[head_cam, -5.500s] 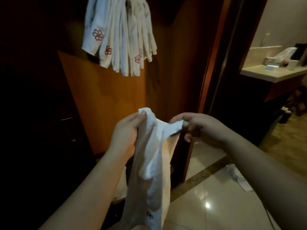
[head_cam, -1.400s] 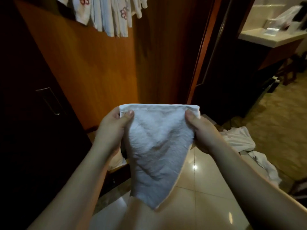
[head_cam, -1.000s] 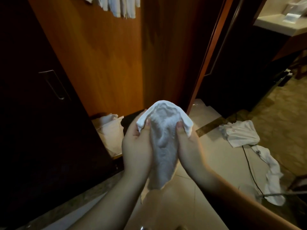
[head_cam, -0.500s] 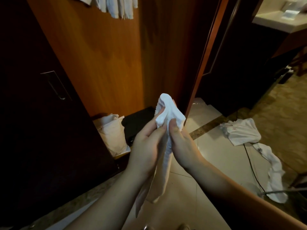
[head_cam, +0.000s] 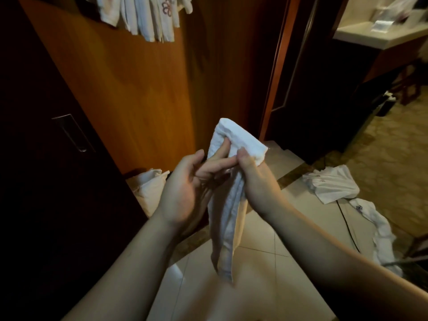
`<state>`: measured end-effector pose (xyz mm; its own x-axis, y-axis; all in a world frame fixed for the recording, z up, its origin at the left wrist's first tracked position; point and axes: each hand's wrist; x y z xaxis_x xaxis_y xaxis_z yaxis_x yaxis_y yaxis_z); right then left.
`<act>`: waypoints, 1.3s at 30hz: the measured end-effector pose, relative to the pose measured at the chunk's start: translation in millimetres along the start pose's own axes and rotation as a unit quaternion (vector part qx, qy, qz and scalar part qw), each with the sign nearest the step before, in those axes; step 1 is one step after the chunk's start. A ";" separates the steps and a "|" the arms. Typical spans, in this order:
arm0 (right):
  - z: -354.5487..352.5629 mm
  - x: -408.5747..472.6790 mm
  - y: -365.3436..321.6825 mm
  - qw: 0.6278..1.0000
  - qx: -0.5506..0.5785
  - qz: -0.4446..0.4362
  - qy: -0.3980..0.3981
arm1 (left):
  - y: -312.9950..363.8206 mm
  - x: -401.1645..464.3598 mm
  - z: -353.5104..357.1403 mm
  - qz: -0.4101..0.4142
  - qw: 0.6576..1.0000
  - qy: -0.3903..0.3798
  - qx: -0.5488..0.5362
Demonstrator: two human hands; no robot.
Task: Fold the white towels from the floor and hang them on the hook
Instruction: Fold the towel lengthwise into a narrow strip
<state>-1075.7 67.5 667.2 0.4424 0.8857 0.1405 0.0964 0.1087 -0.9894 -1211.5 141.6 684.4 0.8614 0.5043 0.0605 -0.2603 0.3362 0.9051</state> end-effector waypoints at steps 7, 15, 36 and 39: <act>-31.9 32.3 -49.7 0.995 -0.074 -0.050 -0.047 | 23.3 19.5 -11.5 0.185 0.934 0.186 0.241; -43.8 61.2 -98.3 0.984 -0.048 -0.069 -0.160 | 63.9 43.6 -9.5 0.099 0.992 0.002 0.072; -40.0 35.9 -4.9 0.983 0.175 -0.031 0.047 | 110.1 64.9 35.5 0.080 0.990 0.120 0.007; -31.3 26.8 2.9 0.985 0.117 -0.087 0.088 | 115.7 66.3 36.1 0.089 0.988 0.128 0.023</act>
<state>-1035.7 77.5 669.3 0.5870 0.7547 0.2931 -0.0148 0.3719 -0.9281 -1168.7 185.2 808.4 0.6637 0.7388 0.1169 -0.3725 0.1909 0.9082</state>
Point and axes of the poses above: each hand's wrist, its own x-axis towards the middle knuckle, its own z-axis out of the palm, y = z × x, and after that the axes turned 1 degree about z, right-handed
